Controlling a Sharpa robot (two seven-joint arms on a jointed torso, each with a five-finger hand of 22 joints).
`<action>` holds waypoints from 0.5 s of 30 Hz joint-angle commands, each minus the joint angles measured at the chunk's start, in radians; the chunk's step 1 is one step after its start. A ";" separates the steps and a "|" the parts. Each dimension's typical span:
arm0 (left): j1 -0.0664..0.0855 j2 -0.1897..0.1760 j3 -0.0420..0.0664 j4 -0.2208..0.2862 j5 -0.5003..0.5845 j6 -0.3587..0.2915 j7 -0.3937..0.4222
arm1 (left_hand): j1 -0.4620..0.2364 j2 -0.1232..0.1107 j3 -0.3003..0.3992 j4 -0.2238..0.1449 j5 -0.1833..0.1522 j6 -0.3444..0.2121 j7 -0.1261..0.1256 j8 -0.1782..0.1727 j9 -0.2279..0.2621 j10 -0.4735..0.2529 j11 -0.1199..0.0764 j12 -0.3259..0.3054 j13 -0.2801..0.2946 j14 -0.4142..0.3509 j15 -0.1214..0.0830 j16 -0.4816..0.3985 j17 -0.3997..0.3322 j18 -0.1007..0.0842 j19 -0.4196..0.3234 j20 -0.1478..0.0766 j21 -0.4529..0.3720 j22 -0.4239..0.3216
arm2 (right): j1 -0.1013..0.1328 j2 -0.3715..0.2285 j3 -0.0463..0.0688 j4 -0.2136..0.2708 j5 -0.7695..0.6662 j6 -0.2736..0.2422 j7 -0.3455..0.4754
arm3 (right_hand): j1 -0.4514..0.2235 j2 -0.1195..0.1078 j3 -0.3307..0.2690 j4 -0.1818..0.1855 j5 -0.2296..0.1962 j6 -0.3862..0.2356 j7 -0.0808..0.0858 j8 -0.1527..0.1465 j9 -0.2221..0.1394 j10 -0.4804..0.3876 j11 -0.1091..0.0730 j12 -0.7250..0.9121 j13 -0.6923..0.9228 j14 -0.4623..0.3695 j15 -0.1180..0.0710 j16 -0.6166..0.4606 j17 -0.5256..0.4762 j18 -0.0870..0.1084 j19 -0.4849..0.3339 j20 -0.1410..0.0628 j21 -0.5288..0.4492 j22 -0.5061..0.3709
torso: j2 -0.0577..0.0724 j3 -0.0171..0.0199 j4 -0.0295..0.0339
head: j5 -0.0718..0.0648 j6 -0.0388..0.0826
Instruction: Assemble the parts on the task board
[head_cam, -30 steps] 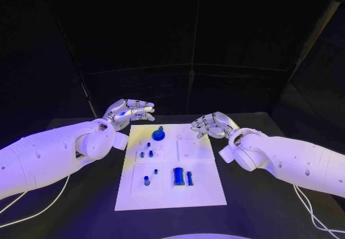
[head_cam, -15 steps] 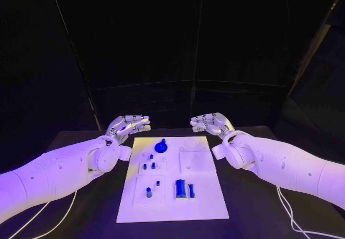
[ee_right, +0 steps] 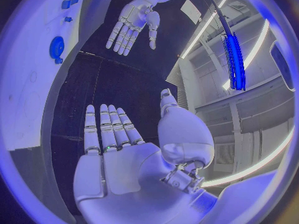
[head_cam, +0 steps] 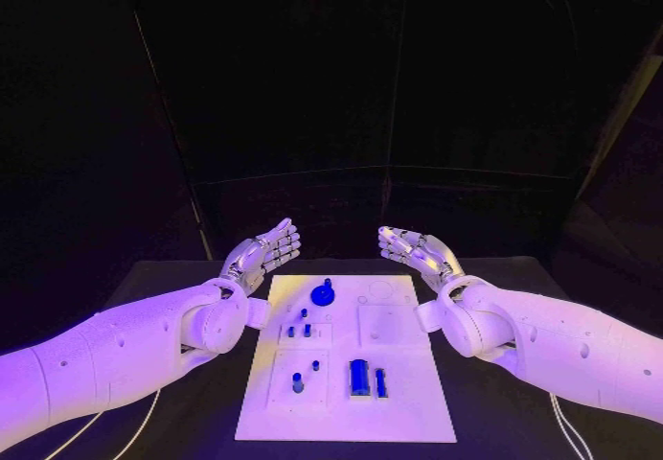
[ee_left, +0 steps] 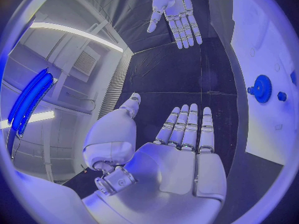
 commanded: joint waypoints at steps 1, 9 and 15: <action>-0.013 -0.020 0.018 0.083 -0.016 -0.220 0.029 | -0.215 0.003 -0.062 0.004 -0.008 -0.163 -0.074 -0.020 -0.005 -0.165 -0.059 -0.037 -0.004 -0.158 -0.035 -0.047 -0.012 -0.035 -0.131 -0.045 -0.031 -0.049 | 0.001 -0.031 -0.001 0.081 0.173 -0.182 0.075 | -0.247 -0.013 0.080 -0.006 -0.039 -0.158 -0.035 -0.008 -0.009 -0.170 -0.060 -0.101 -0.006 -0.180 -0.027 -0.008 -0.062 -0.035 -0.142 -0.042 -0.050 -0.005 | 0.000 0.0030 0.0023 | 0.001 0.001; -0.043 -0.062 0.057 0.233 -0.025 -0.415 0.044 | -0.341 0.003 -0.099 0.004 -0.008 -0.259 -0.074 -0.020 -0.005 -0.262 -0.059 -0.111 -0.004 -0.251 -0.035 -0.144 -0.012 -0.116 -0.207 -0.134 -0.031 -0.078 | -0.001 -0.075 -0.004 0.189 0.268 -0.280 0.108 | -0.394 -0.013 0.080 -0.006 -0.120 -0.251 -0.107 -0.008 -0.009 -0.271 -0.060 -0.101 -0.006 -0.287 -0.027 -0.008 -0.062 -0.115 -0.225 -0.130 -0.081 -0.005 | 0.000 0.0030 0.0023 | 0.001 0.001; -0.050 -0.072 0.067 0.271 -0.027 -0.463 0.048 | -0.405 0.003 -0.117 0.004 -0.008 -0.307 -0.074 -0.020 -0.005 -0.311 -0.059 -0.111 -0.004 -0.298 -0.035 -0.144 -0.012 -0.116 -0.244 -0.134 -0.031 -0.149 | -0.001 -0.077 -0.004 0.193 0.271 -0.284 0.109 | -0.473 -0.013 0.080 -0.006 -0.120 -0.301 -0.107 -0.008 -0.009 -0.326 -0.060 -0.101 -0.006 -0.344 -0.027 -0.008 -0.062 -0.115 -0.268 -0.130 -0.157 -0.005 | 0.000 0.0030 0.0023 | 0.001 0.001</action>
